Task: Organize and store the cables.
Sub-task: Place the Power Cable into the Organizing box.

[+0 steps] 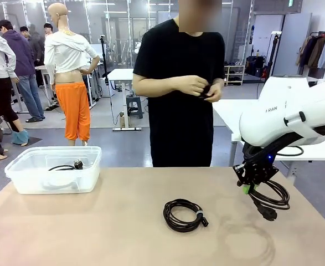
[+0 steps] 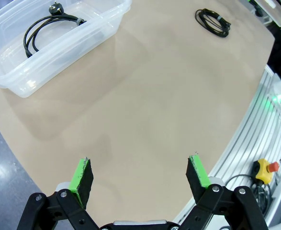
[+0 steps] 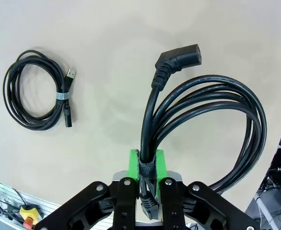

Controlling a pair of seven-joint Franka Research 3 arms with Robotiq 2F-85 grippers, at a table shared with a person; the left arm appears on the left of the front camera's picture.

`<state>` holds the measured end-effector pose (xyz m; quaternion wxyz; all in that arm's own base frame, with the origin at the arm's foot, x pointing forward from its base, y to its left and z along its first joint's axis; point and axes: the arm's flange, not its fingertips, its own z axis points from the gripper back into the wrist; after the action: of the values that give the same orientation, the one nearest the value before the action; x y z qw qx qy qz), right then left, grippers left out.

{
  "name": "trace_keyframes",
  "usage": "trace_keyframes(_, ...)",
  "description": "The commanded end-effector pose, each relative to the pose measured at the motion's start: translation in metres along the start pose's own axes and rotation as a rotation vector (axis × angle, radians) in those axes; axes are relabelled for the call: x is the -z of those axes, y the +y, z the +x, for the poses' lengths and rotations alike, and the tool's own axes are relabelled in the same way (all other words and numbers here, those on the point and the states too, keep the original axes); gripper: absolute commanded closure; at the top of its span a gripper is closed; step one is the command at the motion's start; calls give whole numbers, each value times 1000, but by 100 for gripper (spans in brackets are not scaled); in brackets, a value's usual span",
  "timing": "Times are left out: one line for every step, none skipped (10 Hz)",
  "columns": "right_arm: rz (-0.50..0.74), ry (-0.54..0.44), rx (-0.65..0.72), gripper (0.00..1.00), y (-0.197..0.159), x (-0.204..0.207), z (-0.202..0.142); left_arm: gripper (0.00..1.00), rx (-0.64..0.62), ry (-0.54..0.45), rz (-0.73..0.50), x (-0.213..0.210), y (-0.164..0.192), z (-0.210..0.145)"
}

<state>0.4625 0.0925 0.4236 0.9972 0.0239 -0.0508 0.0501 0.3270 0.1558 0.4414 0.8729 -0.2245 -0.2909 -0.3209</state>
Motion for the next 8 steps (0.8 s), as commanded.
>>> trace_keyframes(-1, 4, -1, 100, 0, 2, 1, 1, 3, -21, 2, 2, -1, -1)
trace_keyframes(-1, 4, -1, 100, 0, 2, 1, 1, 3, -21, 2, 2, -1, -1)
trace_keyframes(-1, 4, -1, 100, 0, 2, 1, 1, 3, -21, 2, 2, -1, -1)
trace_keyframes(-1, 4, -1, 100, 0, 2, 1, 1, 3, -21, 2, 2, -1, -1)
trace_keyframes(-1, 4, -1, 100, 0, 2, 1, 1, 3, -21, 2, 2, -1, -1)
trace_keyframes(0, 9, 0, 84, 0, 4, 0, 1, 3, -21, 2, 2, -1, -1)
trace_keyframes(-64, -11, -86, 84, 28, -1, 12, 1, 3, -21, 2, 2, -1, -1)
trace_keyframes(-109, -14, -77, 84, 58, -8, 20, 1, 3, -21, 2, 2, -1, -1)
